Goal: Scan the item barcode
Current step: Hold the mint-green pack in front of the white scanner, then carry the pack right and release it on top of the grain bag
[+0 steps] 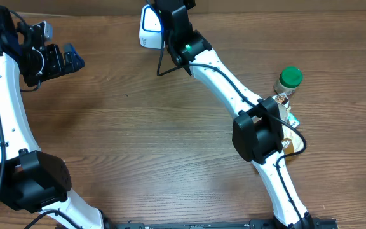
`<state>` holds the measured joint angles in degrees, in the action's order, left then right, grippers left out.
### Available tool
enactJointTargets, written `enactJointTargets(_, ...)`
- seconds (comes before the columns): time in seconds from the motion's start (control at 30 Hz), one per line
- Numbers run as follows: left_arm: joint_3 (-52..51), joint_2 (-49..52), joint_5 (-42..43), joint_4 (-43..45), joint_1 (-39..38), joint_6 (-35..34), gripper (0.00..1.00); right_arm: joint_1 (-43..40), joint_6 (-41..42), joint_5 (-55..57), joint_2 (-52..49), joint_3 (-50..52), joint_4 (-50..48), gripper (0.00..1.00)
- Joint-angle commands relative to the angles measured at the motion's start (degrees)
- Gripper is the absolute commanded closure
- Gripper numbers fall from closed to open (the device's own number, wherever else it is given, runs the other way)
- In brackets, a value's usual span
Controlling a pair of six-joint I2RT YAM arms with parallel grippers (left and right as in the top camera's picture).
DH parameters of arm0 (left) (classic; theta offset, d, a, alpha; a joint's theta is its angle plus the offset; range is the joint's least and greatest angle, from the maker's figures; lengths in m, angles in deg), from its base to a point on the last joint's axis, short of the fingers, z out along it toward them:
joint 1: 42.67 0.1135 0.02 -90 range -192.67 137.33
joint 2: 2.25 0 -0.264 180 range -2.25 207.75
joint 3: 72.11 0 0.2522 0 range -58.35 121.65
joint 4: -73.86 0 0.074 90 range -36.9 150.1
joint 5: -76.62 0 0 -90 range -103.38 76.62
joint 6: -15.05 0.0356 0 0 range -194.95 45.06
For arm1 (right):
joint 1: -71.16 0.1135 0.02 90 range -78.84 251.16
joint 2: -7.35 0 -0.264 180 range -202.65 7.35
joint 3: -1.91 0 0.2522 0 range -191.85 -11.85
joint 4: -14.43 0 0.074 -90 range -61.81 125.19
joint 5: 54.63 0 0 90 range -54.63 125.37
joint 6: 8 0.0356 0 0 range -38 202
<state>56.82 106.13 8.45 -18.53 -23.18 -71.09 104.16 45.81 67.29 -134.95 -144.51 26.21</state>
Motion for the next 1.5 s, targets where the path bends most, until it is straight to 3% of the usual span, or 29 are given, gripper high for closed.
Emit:
enactJointTargets(0.0,0.6,-0.4,0.0,0.0,-0.4,1.1,0.0,-0.2,-22.0,0.0,-3.4,-1.4,-0.4,0.96)
enactJointTargets(0.13,0.6,-0.4,0.0,0.0,-0.4,1.1,0.0,-0.2,-23.0,-5.2,-3.8,0.3,3.1,0.96)
enactJointTargets(0.77,0.6,-0.4,0.0,0.0,-0.4,1.1,0.0,0.1,-22.9,-4.2,-3.8,0.3,3.8,0.96)
enactJointTargets(0.87,0.6,-0.4,0.0,0.0,-0.4,1.1,0.0,0.3,-19.5,-3.5,-2.4,0.3,3.8,0.96)
enactJointTargets(1.07,0.6,-0.4,0.0,0.0,-0.4,1.1,0.0,0.5,-0.5,-3.7,5.4,0.3,8.7,0.96)
enactJointTargets(1.17,0.6,-0.4,0.0,0.0,-0.4,1.1,0.0,1.1,14.5,-3.7,12.9,0.3,19.3,0.96)
enactJointTargets(1.23,0.6,-0.4,0.0,0.0,-0.4,1.1,0.0,1.4,34.0,-3.8,20.4,0.3,34.7,0.96)
enactJointTargets(1.4,0.6,-0.4,0.0,0.0,-0.4,1.1,0.0,0.2,61.5,-8.2,31.9,0.3,66.1,0.96)
enactJointTargets(1.47,0.6,-0.4,0.0,0.0,-0.4,1.1,0.01,-1.8,67.9,-11.6,34.1,0.3,78.2,0.96)
